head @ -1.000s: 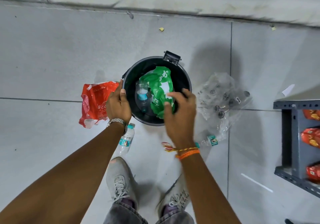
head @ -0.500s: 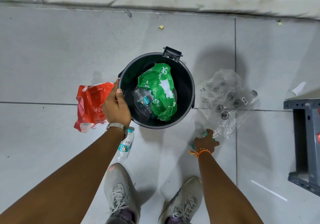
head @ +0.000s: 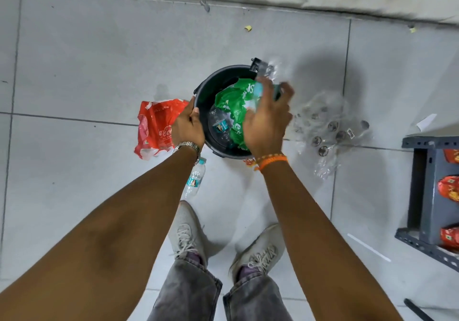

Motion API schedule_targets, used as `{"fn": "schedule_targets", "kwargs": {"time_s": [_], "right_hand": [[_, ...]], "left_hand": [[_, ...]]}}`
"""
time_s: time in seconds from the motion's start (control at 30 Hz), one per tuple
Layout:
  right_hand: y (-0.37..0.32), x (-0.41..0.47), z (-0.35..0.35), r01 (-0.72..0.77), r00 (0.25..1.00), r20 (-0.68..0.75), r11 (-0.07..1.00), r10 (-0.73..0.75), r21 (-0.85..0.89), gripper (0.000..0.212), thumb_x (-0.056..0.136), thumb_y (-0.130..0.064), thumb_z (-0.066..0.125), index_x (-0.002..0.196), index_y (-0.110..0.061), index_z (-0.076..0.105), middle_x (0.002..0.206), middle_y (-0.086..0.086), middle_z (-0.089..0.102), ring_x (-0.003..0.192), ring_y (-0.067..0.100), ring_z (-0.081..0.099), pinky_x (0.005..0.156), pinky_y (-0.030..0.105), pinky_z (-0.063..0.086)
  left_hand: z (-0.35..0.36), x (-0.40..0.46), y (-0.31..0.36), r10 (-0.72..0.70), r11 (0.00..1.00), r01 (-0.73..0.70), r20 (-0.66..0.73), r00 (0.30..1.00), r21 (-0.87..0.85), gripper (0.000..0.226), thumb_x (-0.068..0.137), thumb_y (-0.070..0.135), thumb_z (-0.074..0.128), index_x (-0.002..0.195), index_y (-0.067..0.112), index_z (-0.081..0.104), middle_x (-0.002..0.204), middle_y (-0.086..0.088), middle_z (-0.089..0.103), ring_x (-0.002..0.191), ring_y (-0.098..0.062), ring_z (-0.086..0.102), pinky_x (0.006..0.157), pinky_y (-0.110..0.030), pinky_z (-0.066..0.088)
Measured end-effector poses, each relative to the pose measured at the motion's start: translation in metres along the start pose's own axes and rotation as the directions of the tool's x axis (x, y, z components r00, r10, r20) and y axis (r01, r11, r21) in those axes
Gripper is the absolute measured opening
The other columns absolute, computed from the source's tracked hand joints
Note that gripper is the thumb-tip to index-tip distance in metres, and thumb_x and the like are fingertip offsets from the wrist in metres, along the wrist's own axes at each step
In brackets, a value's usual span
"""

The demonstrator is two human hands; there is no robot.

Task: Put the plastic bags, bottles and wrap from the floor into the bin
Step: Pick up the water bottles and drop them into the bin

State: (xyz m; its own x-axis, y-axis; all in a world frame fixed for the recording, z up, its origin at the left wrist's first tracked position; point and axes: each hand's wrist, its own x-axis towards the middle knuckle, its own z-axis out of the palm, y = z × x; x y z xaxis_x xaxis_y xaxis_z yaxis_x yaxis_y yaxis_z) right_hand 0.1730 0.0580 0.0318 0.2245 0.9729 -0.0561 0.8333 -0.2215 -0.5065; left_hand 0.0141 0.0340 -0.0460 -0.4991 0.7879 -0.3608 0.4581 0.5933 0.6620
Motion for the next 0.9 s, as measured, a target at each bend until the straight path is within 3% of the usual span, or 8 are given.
{"fn": "schedule_targets", "kwargs": {"time_s": [0.1,0.23,0.3,0.4,0.43,0.5,0.7,0.9], "right_hand": [[0.004,0.012,0.036,0.080,0.910,0.411,0.956,0.045,-0.282,0.068,0.081,-0.001,0.063,0.141,-0.024,0.041,0.149,0.022,0.028,0.097,0.043,0.066,0.092,0.048,0.050],[0.029,0.024,0.061,0.164,0.749,0.640,0.886,0.175,-0.434,0.067,0.095,-0.005,0.046,0.153,-0.035,0.032,0.161,0.023,0.011,0.130,0.054,0.044,0.115,0.054,0.034],[0.022,0.019,0.055,0.090,0.832,0.530,0.904,0.162,-0.419,0.069,0.094,-0.004,0.049,0.152,-0.039,0.034,0.164,0.022,0.012,0.137,0.056,0.034,0.116,0.056,0.031],[-0.002,-0.028,0.039,0.294,0.956,0.050,0.937,-0.290,-0.186,0.043,0.085,-0.008,0.060,0.127,-0.016,0.061,0.137,0.021,0.051,0.111,0.041,0.055,0.093,0.047,0.046],[-0.008,-0.055,0.038,0.424,0.906,-0.006,0.906,-0.424,-0.015,0.031,0.083,-0.006,0.060,0.114,-0.007,0.065,0.122,0.021,0.057,0.101,0.039,0.057,0.088,0.045,0.047],[-0.008,-0.108,0.054,0.580,0.763,0.219,0.794,-0.608,0.184,0.024,0.078,0.000,0.062,0.102,-0.002,0.066,0.107,0.019,0.059,0.093,0.037,0.057,0.083,0.043,0.049],[0.033,-0.169,0.197,0.852,0.354,0.762,0.523,-0.541,-0.025,0.031,0.080,-0.013,0.060,0.107,-0.016,0.074,0.127,0.010,0.069,0.113,0.028,0.069,0.089,0.044,0.059],[0.049,-0.136,0.226,0.883,0.270,0.891,0.462,-0.366,-0.078,0.016,0.059,-0.031,0.086,0.070,-0.024,0.077,0.083,-0.001,0.073,0.085,0.022,0.074,0.070,0.035,0.058]], "left_hand": [[-0.004,0.003,0.000,-0.028,0.998,0.029,0.030,0.999,-0.050,0.038,0.103,0.032,0.042,0.138,0.036,0.057,0.119,-0.008,0.073,0.099,-0.030,0.066,0.080,-0.026,0.045],[-0.002,0.009,-0.010,-0.052,0.960,0.085,0.127,0.990,-0.267,0.039,0.100,0.035,0.047,0.136,0.033,0.061,0.128,0.000,0.069,0.104,-0.013,0.061,0.096,-0.028,0.049],[-0.004,0.012,-0.015,-0.119,0.911,0.166,0.145,0.982,-0.378,0.036,0.100,0.033,0.051,0.132,0.025,0.065,0.121,0.000,0.072,0.101,-0.013,0.063,0.093,-0.027,0.050],[-0.020,0.011,-0.033,-0.243,0.839,0.276,0.131,0.961,-0.469,0.025,0.100,0.032,0.051,0.106,0.021,0.074,0.074,0.001,0.062,0.065,-0.013,0.054,0.064,-0.025,0.046],[-0.026,0.009,-0.043,-0.265,0.832,0.285,0.110,0.958,-0.476,0.023,0.100,0.029,0.053,0.103,0.021,0.074,0.074,0.001,0.060,0.065,-0.013,0.053,0.065,-0.025,0.046],[-0.040,0.002,-0.068,-0.309,0.832,0.300,0.059,0.949,-0.467,0.025,0.096,0.026,0.057,0.109,0.012,0.073,0.089,-0.004,0.069,0.079,-0.018,0.061,0.077,-0.029,0.051],[-0.078,-0.028,-0.168,-0.559,0.787,0.527,-0.008,0.829,-0.321,0.019,0.092,0.018,0.059,0.105,0.019,0.074,0.097,-0.013,0.072,0.099,-0.033,0.067,0.092,-0.035,0.052],[-0.098,-0.023,-0.209,-0.638,0.739,0.618,0.012,0.770,-0.268,0.027,0.091,0.022,0.068,0.117,0.015,0.071,0.106,-0.010,0.068,0.104,-0.029,0.061,0.089,-0.027,0.041]]}}
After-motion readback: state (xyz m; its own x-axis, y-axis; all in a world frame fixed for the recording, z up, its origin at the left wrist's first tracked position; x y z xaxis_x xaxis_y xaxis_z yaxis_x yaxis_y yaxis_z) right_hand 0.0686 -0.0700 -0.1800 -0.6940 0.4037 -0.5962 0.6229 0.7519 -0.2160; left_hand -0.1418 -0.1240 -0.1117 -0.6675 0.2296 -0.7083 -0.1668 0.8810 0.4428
